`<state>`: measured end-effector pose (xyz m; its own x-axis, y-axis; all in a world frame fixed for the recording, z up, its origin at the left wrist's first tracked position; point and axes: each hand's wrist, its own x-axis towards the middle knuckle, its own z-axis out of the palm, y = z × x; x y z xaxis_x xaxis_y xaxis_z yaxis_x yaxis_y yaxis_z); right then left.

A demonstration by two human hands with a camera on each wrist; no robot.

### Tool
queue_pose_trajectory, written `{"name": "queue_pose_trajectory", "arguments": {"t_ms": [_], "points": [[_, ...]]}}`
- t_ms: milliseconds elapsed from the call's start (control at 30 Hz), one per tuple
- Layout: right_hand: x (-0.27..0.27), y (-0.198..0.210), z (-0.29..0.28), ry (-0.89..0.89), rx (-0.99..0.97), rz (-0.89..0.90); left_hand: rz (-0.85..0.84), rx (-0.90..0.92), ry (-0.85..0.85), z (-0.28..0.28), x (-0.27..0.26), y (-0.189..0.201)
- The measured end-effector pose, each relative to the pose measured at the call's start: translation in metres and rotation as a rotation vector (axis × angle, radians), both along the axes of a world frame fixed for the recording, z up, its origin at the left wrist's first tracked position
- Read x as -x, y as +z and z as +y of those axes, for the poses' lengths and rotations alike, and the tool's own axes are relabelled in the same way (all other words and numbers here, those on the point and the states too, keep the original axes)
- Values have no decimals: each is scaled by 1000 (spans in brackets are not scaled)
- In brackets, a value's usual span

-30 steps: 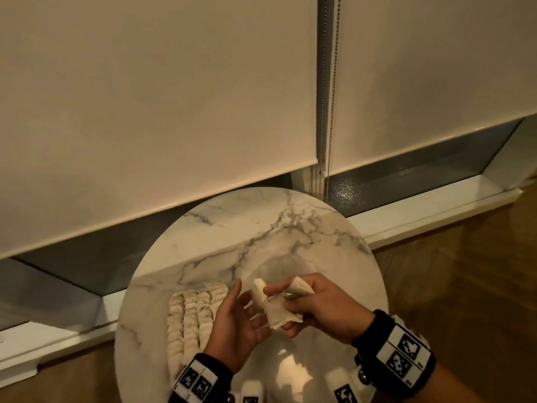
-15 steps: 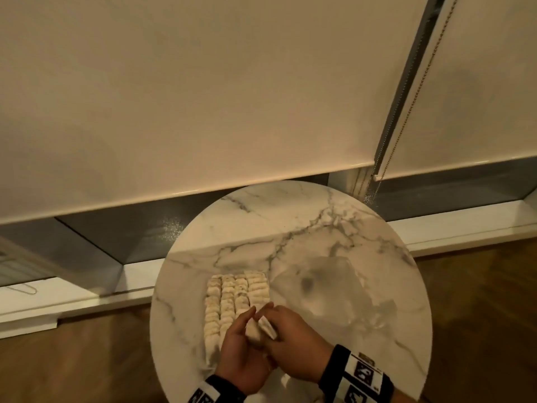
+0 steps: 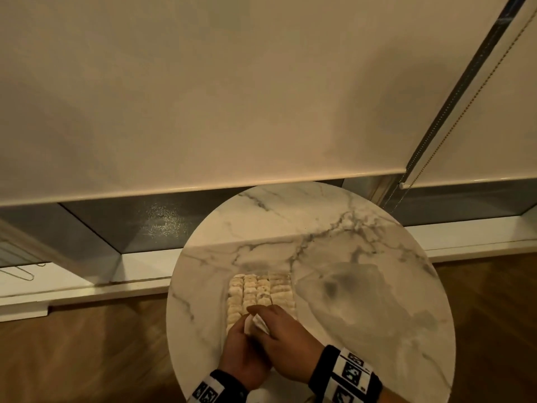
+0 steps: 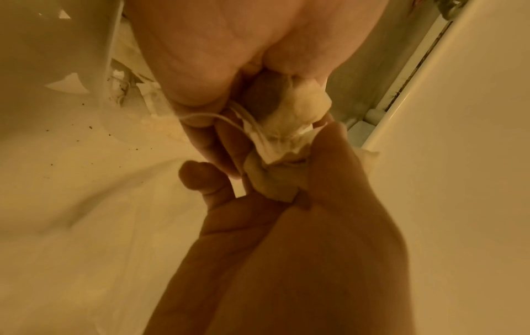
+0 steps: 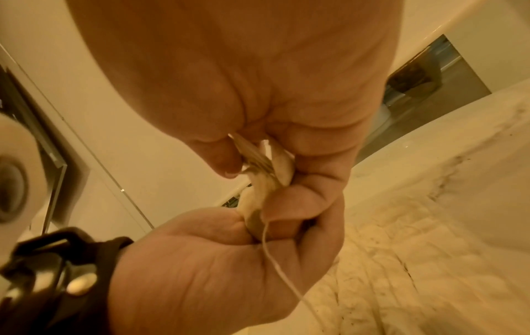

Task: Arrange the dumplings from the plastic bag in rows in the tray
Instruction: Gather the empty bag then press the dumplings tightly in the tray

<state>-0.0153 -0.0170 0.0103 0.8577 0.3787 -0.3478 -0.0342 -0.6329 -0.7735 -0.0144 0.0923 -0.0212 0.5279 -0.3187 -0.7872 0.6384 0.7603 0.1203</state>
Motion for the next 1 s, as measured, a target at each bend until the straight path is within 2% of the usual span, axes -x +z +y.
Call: {"name": "queue_pose_trajectory", "arguments": {"t_ms": [200,233,300,333,367,467,567,667,767,900,1000], "points": [[0,7,22,48,185,-107,-41,64,-1,20,-8,-11],[-1,8,26,53,212,-119,-70,50,-5,23,-10,-12],[-2,9,36,69,277,-156,-265,43,25,29,-6,-12],[-2,10,40,76,310,-178,-283,-20,-12,34,-4,-16],[-3,10,43,80,342,-207,-277,-65,-91,38,-2,-16],[-5,9,49,78,416,-305,-247,73,-45,44,-1,-16],[-6,7,48,51,417,-377,-126,-12,-40,41,-7,-10],[-6,9,43,-28,289,-347,-73,32,-67,38,-11,-8],[-7,15,36,-139,-27,-219,-102,20,-119,35,-12,2],[-9,28,19,-466,-438,-50,-115,27,-161,33,-10,2],[-8,27,2,-593,-594,82,-127,64,-183,31,-8,-1]]}}
